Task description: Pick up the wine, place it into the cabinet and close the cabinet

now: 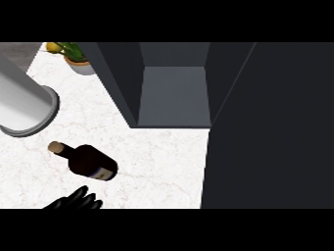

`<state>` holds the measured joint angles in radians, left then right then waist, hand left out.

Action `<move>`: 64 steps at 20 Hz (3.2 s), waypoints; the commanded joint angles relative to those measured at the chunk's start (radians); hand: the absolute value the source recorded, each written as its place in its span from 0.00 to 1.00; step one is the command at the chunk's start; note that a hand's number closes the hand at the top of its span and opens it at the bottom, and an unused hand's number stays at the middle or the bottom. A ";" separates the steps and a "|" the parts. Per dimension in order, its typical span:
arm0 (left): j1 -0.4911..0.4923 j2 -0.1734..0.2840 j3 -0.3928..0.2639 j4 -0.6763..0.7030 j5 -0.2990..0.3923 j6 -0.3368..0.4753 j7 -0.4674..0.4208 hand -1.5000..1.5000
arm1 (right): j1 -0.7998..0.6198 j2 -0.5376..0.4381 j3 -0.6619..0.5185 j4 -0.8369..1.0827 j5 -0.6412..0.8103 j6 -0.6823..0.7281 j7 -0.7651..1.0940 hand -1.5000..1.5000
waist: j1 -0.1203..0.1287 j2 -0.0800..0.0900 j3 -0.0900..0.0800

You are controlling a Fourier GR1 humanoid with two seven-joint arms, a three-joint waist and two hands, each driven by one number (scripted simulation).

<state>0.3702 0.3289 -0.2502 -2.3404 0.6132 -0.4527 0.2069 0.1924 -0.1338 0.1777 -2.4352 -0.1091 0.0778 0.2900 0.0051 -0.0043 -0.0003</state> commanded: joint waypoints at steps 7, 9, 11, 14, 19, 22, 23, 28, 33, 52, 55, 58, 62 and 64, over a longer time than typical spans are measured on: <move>0.075 0.036 0.024 -0.250 0.164 0.085 0.070 0.00 | -0.008 -0.008 0.033 -0.102 0.015 -0.023 0.129 0.00 | -0.002 0.000 0.001; 0.080 0.048 0.028 -0.250 0.182 0.092 0.085 0.00 | -0.070 -0.010 0.008 -0.082 0.011 -0.035 0.147 0.00 | 0.004 0.001 0.001; 0.067 0.049 0.060 -0.237 0.187 0.082 0.060 0.00 | -0.090 0.004 0.020 -0.081 0.023 -0.057 0.169 0.00 | 0.006 0.000 0.000; -0.004 0.063 0.117 -0.211 0.216 0.146 0.105 0.00 | -0.096 0.003 0.024 -0.099 0.025 -0.058 0.180 0.00 | -0.004 0.002 0.001; -0.001 0.086 0.197 -0.191 0.270 0.136 0.096 0.00 | -0.084 -0.024 -0.042 -0.096 -0.026 -0.040 0.176 0.00 | -0.001 0.001 0.002; -0.034 0.128 0.293 -0.121 0.345 0.096 0.088 0.00 | -0.077 0.001 0.010 -0.113 0.017 -0.056 0.179 0.00 | -0.003 0.001 0.000; -0.057 0.142 0.317 -0.133 0.372 0.118 0.105 0.00 | -0.101 0.018 0.036 -0.088 0.059 -0.074 0.176 0.00 | 0.000 0.001 0.000; -0.098 0.145 0.387 -0.050 0.394 0.114 0.111 0.00 | -0.133 0.016 0.046 -0.151 0.067 -0.097 0.267 0.00 | -0.002 0.001 0.000; -0.204 0.221 0.528 0.121 0.535 0.084 0.154 0.00 | -0.152 -0.019 -0.058 -0.162 -0.027 -0.069 0.280 0.00 | -0.009 0.003 0.000; -0.277 0.073 0.433 0.446 0.309 -0.133 0.180 0.00 | -0.177 0.023 -0.015 -0.175 0.022 -0.070 0.335 0.00 | -0.010 0.003 0.000; -0.308 0.023 0.398 0.475 0.221 -0.132 0.165 0.00 | -0.286 0.020 -0.031 -0.142 0.026 -0.090 0.405 0.00 | -0.007 0.004 0.000; -0.249 -0.023 0.431 0.542 0.105 -0.236 0.053 0.00 | -0.209 0.026 0.018 -0.221 0.051 -0.088 0.406 0.00 | -0.011 0.002 -0.001; -0.308 -0.064 0.428 0.612 0.027 -0.214 0.013 0.00 | -0.140 0.015 -0.011 -0.232 0.012 -0.054 0.361 0.00 | -0.014 0.003 0.000; -0.397 -0.050 0.447 0.689 0.014 -0.215 -0.001 0.00 | -0.115 0.022 -0.018 -0.174 0.011 -0.030 0.284 0.00 | -0.014 0.004 0.001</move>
<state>0.0402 0.2879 0.1790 -1.7303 0.6773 -0.6583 0.2386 -0.0234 -0.1092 0.1714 -2.4960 -0.0512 0.0138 0.5996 -0.0074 -0.0009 -0.0005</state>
